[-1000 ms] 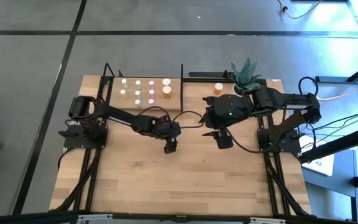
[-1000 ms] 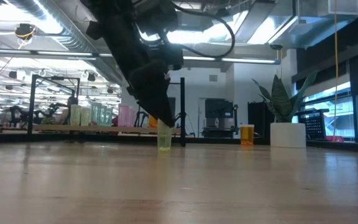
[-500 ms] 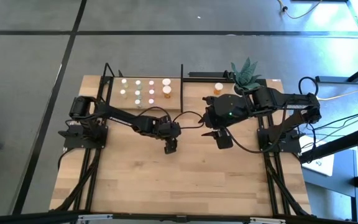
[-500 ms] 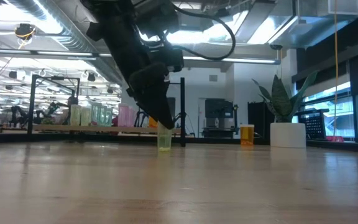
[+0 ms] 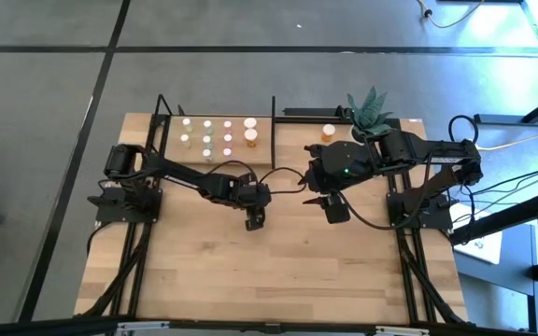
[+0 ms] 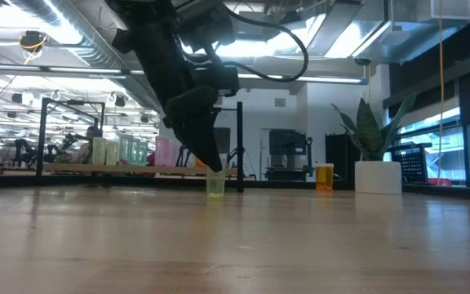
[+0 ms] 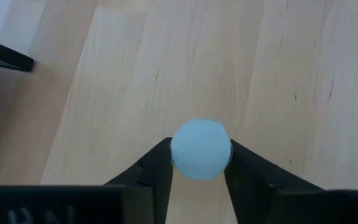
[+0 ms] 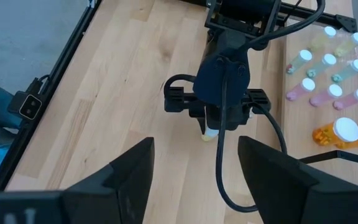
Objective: Pick and place medicine bottles onto shelf by color
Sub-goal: Put the yellow pill bottle on the shelf and align it with the other yellow pill bottles
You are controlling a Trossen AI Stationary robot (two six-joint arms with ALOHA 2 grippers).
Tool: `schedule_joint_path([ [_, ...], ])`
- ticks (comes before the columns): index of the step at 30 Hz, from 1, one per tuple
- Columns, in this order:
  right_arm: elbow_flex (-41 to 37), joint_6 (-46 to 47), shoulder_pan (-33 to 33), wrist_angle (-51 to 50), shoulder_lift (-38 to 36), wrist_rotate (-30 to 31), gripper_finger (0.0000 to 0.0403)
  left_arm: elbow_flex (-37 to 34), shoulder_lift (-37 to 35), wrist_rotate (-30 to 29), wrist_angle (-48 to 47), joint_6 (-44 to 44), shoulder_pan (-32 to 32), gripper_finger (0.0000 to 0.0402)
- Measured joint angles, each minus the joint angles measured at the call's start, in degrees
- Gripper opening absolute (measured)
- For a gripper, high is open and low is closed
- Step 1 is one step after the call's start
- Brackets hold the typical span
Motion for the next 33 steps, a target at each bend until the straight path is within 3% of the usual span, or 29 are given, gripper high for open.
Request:
schedule_joint_path([
  [5,0.0,-0.01,0.0,-0.02,0.0,0.0,0.0234,0.0,-0.02,0.02,0.02,0.0,0.0,0.0099],
  [13,0.0,0.0,0.0,-0.03,0.0,0.0,0.0234,0.0,-1.64,3.36,-0.97,-1.22,0.0,0.0094],
  [21,0.0,0.0,-0.01,0.63,0.0,0.02,0.0234,0.0,-12.74,3.48,-9.0,-8.29,-0.52,0.0093],
  [33,-0.02,-1.43,0.01,4.28,0.0,0.01,0.0234,0.02,-32.14,-9.05,-32.86,-27.83,-1.18,0.0092],
])
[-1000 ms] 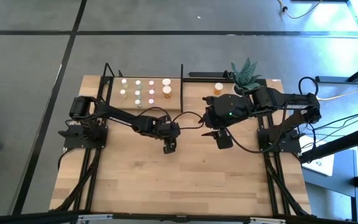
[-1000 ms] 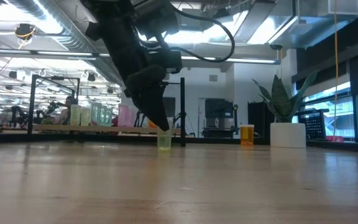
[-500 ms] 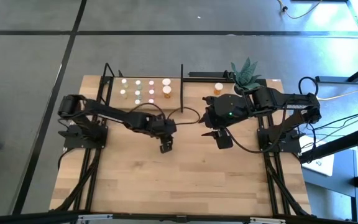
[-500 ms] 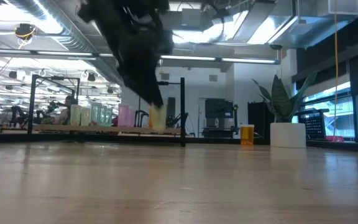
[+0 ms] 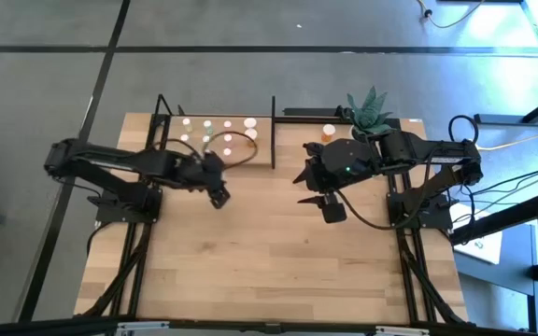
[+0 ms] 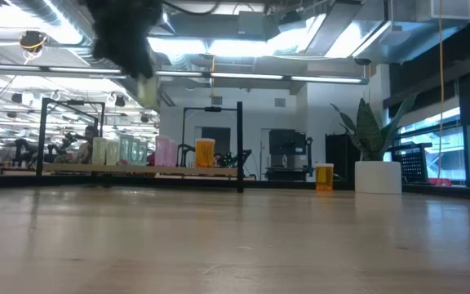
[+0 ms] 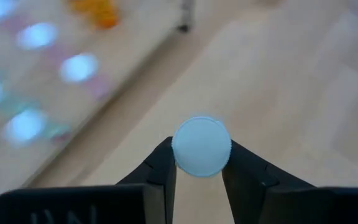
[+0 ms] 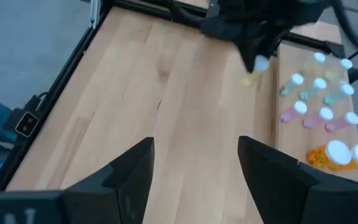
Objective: Pick and place medicine bottles onto shelf by color
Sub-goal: Put the yellow pill bottle on the shelf and align it with the other yellow pill bottles
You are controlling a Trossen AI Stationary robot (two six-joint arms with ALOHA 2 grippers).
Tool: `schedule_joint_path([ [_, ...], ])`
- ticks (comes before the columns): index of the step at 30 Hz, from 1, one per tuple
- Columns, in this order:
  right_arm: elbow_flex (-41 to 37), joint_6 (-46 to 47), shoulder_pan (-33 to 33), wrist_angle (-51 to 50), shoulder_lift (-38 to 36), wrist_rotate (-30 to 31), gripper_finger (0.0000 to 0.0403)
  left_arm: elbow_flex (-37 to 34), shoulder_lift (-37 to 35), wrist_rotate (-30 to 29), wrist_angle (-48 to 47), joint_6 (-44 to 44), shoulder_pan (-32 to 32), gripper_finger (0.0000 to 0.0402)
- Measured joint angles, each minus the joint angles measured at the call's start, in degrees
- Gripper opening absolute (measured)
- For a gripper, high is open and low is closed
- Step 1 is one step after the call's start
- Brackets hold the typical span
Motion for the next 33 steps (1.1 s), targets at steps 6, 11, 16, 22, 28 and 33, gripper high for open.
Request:
schedule_joint_path([
  [6,0.0,-0.09,0.0,2.32,0.0,0.14,0.0234,0.0,-5.64,-6.73,-14.24,-12.52,0.13,0.0092],
  [11,-0.02,1.68,0.01,4.69,0.0,6.38,0.0234,-0.02,-7.74,-10.76,-22.87,-23.46,1.37,0.0092],
  [16,-0.02,3.18,-0.09,4.84,0.0,13.12,0.0234,-0.02,-7.81,-13.47,-28.3,-32.54,3.85,0.0092],
  [22,-0.02,3.15,-0.09,5.41,0.0,13.49,0.0234,-3.96,-8.24,-14.1,-27.71,-38.93,7.74,0.0092],
  [28,-0.02,3.15,-0.09,5.67,0.0,13.51,0.0234,-10.24,-8.5,-13.99,-21.32,-39.58,10.06,0.0092],
  [33,-0.02,3.14,-0.09,5.74,0.0,13.51,0.0234,-14.33,-8.46,-14.16,-18.48,-38.38,12.78,0.0092],
])
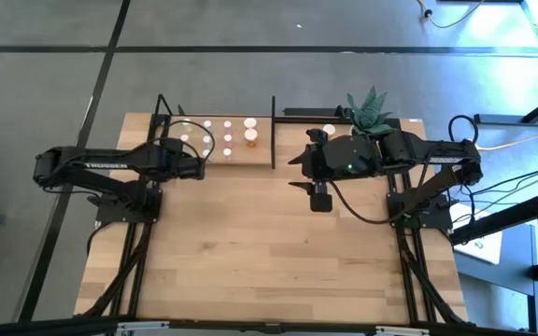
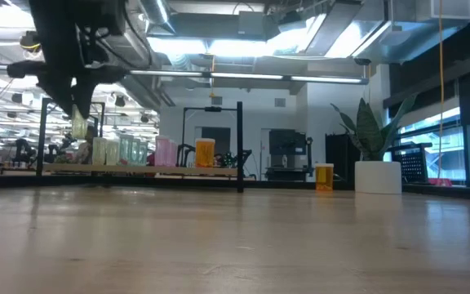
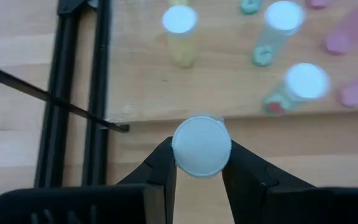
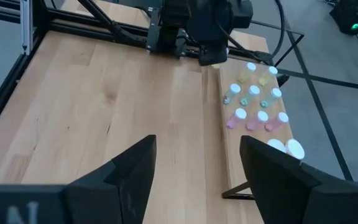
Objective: Pick and place medicine bottles onto shelf by color
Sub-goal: Put the yellow pill bottle on the shelf and align it with the other yellow pill bottles
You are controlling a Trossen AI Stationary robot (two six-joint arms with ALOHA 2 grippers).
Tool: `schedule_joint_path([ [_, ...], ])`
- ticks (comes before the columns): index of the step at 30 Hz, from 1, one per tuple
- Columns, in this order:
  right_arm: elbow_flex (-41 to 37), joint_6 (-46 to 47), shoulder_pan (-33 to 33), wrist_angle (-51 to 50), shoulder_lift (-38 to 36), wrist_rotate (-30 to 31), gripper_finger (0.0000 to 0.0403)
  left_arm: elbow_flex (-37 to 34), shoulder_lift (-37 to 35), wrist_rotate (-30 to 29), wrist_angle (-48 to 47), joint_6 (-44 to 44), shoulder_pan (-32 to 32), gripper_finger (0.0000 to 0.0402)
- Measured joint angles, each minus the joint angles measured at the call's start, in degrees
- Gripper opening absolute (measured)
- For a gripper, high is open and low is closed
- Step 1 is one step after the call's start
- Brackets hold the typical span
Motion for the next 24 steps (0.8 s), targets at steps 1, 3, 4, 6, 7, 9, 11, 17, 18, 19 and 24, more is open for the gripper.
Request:
schedule_joint_path([
  [1,0.0,0.0,0.0,0.03,0.0,0.0,0.0234,-0.71,0.0,-0.19,0.18,0.01,0.64,0.0092],
  [3,0.0,0.04,0.0,0.3,0.0,0.02,0.0234,-2.21,0.0,-0.71,1.35,0.37,1.99,0.0092],
  [4,0.0,0.02,0.0,0.35,0.0,0.02,0.0234,-2.99,0.02,-0.95,2.28,0.82,2.61,0.0092],
  [6,0.0,0.02,0.0,0.37,0.0,0.02,0.0234,-4.24,0.02,-1.13,4.05,1.8,3.84,0.0092],
  [7,0.0,0.02,0.0,0.37,0.0,0.02,0.0234,-4.84,0.02,-1.14,5.34,2.48,4.46,0.0092],
  [9,0.0,0.13,0.0,0.39,0.0,0.02,0.0234,-5.87,0.02,-1.17,7.8,4.76,5.6,0.0092],
  [11,0.0,0.13,0.0,0.39,0.0,0.02,0.0234,-6.69,0.02,-1.26,10.19,7.11,6.9,0.0092],
  [17,0.0,0.2,0.0,0.39,0.0,0.02,0.0234,-7.24,0.02,-1.88,11.83,11.03,11.41,0.0092],
  [18,0.0,0.2,0.0,0.39,0.0,0.02,0.0234,-7.24,0.02,-1.82,12.17,12.09,12.15,0.0092],
  [19,0.0,0.21,0.0,0.39,0.0,0.02,0.0234,-7.24,0.02,-1.61,12.75,12.84,12.81,0.0092],
  [24,0.0,0.22,0.0,0.46,0.0,0.02,0.0234,-7.24,0.35,0.49,15.78,17.32,15.87,0.0092],
])
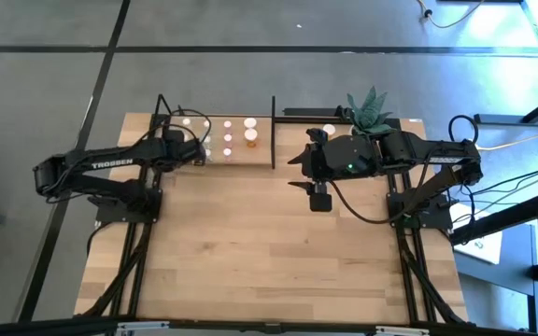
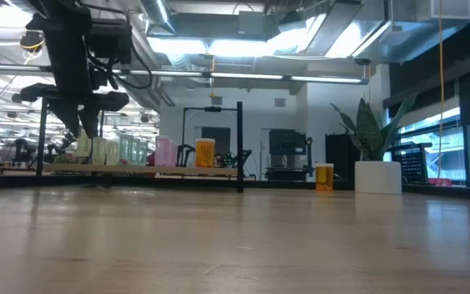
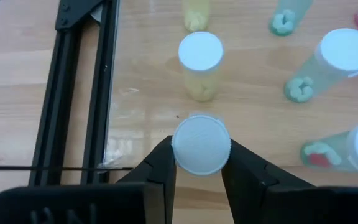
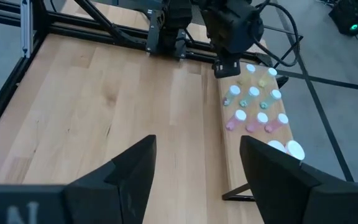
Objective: Pick and place medicine bottles onto shelf by color
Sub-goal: Put the yellow pill bottle on the shelf and align it with the other yellow pill bottles
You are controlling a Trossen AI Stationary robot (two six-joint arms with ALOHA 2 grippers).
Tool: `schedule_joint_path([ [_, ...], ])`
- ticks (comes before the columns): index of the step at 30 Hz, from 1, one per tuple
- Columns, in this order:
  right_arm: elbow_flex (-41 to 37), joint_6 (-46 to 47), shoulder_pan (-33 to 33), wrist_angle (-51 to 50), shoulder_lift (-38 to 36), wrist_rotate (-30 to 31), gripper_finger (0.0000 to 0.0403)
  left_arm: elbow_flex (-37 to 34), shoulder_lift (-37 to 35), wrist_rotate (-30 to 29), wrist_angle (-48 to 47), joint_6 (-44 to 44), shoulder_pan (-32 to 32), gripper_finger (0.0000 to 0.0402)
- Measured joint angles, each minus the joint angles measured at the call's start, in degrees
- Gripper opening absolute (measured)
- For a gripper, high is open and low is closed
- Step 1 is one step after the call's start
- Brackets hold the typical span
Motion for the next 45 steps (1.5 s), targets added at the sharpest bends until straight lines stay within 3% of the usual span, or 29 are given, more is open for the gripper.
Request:
schedule_joint_path([
  [5,0.0,1.31,0.0,0.49,0.0,0.58,0.0234,0.0,0.95,2.59,0.49,2.32,2.11,0.0092],
  [11,0.0,2.84,0.0,0.37,0.0,6.72,0.0234,0.0,2.07,2.96,1.04,2.65,2.58,0.0092],
  [45,0.0,2.73,-0.02,0.46,0.0,6.43,0.0234,0.0,2.05,5.83,2.19,3.45,3.55,0.0092],
])
